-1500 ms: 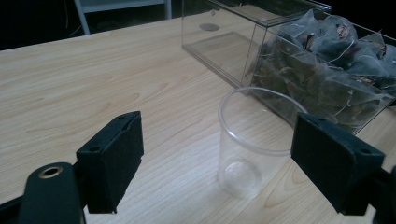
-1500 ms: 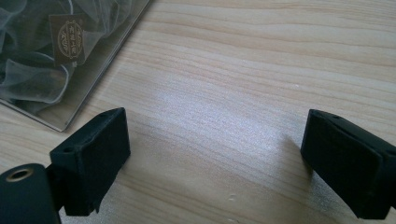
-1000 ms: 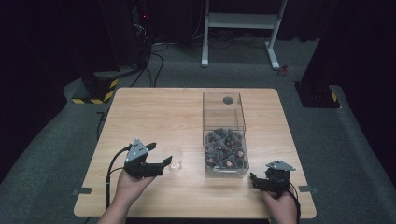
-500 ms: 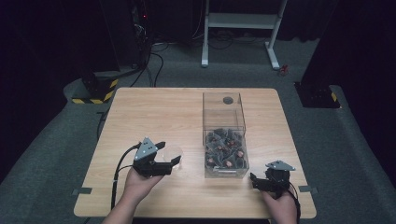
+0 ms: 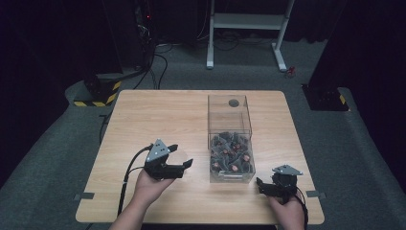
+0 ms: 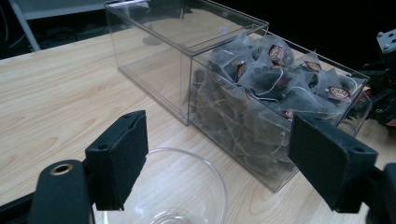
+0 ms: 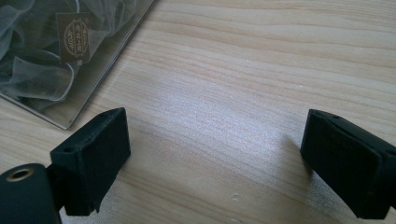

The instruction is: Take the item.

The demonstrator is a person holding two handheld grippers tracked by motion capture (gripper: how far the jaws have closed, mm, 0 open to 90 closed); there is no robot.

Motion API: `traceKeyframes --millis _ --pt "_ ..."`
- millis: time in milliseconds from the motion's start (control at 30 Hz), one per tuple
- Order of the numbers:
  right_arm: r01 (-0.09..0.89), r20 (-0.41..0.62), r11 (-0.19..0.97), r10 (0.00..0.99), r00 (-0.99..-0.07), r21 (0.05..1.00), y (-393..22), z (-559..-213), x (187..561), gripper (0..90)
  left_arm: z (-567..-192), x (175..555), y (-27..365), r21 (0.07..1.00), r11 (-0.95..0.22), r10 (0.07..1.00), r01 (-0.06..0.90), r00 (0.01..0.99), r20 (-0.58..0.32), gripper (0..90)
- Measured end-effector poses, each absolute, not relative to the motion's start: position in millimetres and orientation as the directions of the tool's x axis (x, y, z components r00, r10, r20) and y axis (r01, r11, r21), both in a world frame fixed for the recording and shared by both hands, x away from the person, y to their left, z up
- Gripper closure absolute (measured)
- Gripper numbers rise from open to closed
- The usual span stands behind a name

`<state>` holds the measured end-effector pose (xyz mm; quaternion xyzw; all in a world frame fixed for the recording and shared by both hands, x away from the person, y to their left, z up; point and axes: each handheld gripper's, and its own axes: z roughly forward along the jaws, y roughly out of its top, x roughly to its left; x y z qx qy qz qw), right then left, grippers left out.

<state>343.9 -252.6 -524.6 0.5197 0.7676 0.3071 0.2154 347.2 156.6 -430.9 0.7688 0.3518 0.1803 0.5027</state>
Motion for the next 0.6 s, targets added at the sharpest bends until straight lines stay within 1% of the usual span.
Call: traceKeyframes --millis 600 --pt "0.664 -0.01 0.272 0.929 -0.371 0.697 -252.3 -524.7 343.8 8.1 -429.2 353.5 132.8 0.893 -0.271 0.687 0.36 0.722 -0.082 23.2"
